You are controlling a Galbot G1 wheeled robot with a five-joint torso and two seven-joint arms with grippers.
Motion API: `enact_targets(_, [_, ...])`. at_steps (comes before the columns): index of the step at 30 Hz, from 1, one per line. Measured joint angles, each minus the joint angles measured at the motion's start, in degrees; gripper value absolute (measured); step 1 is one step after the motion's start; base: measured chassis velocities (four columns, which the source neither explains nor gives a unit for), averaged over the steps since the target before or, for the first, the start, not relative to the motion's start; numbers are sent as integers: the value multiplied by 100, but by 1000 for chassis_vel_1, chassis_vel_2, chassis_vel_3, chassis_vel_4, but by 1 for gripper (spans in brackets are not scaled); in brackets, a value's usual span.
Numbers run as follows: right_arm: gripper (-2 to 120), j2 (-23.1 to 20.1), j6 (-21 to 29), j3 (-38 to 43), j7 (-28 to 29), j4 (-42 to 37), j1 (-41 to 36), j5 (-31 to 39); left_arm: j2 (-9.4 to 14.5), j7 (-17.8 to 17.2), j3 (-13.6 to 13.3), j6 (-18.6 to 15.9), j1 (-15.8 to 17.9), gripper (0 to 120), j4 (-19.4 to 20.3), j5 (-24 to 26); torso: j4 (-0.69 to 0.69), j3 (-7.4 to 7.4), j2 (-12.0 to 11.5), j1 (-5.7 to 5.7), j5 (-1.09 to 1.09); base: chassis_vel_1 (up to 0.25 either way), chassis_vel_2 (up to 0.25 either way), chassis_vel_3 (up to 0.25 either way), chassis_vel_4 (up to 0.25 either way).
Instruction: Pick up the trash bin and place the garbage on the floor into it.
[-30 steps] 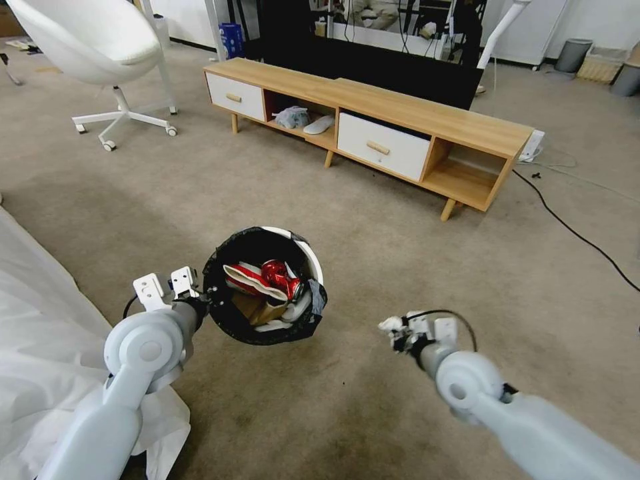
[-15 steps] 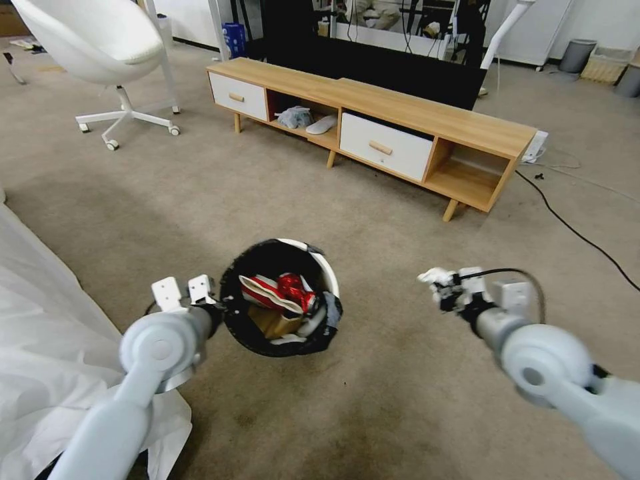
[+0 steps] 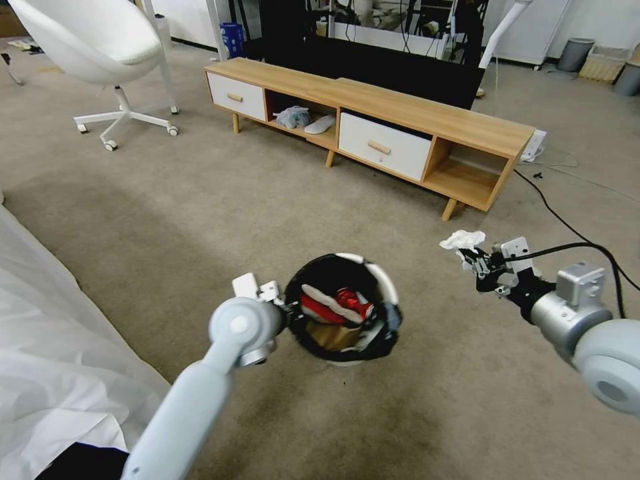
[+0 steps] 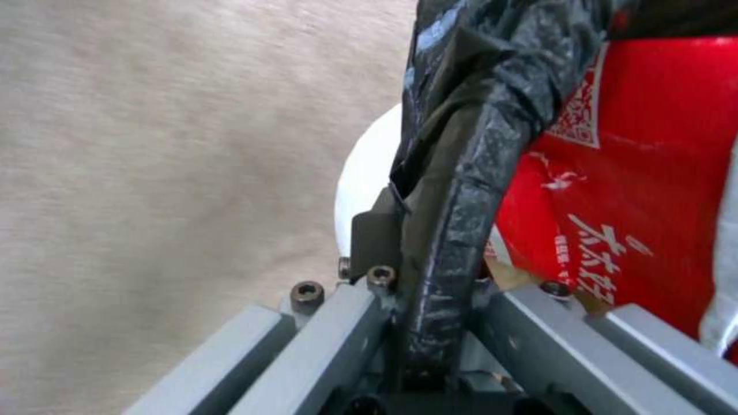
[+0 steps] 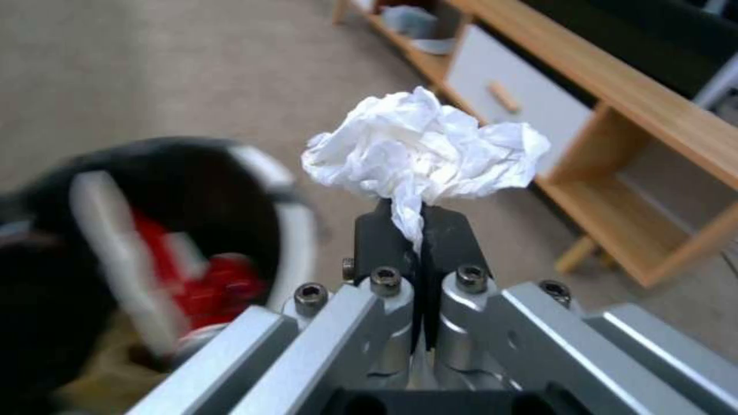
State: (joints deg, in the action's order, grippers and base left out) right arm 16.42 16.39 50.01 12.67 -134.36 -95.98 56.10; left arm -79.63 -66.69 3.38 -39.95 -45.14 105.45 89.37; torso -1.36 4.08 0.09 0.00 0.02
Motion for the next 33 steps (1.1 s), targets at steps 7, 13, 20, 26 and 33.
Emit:
enact_targets(7, [0,-184,-224,751,-563,-282,-886,-158,-525,-107,-126,11,259,0,-327,15,1,0,0,0,-1,0,0,0,0])
enact_targets(13, [0,-178,-413,772,-1021,-474,-1007,-208,-756,-134,-214,58,371,0,-416,7,1,0,0,0,0,0,0,0,0])
enact_targets(20, [0,-287,-511,704,-1246,-526,-1136,-284,-896,-164,-279,89,495,0,-437,33,1,0,0,0,-1,0,0,0,0])
enact_targets(26, [0,-388,-560,627,-1443,-438,-1249,-409,-1119,-204,-314,131,648,0,-511,49,1,0,1,0,-1,0,0,0,0])
enact_targets(33, [0,-460,-563,464,-1556,-323,-1274,-502,-1268,-224,-334,165,704,0,-576,-6,0,0,1,0,-1,0,0,0,0])
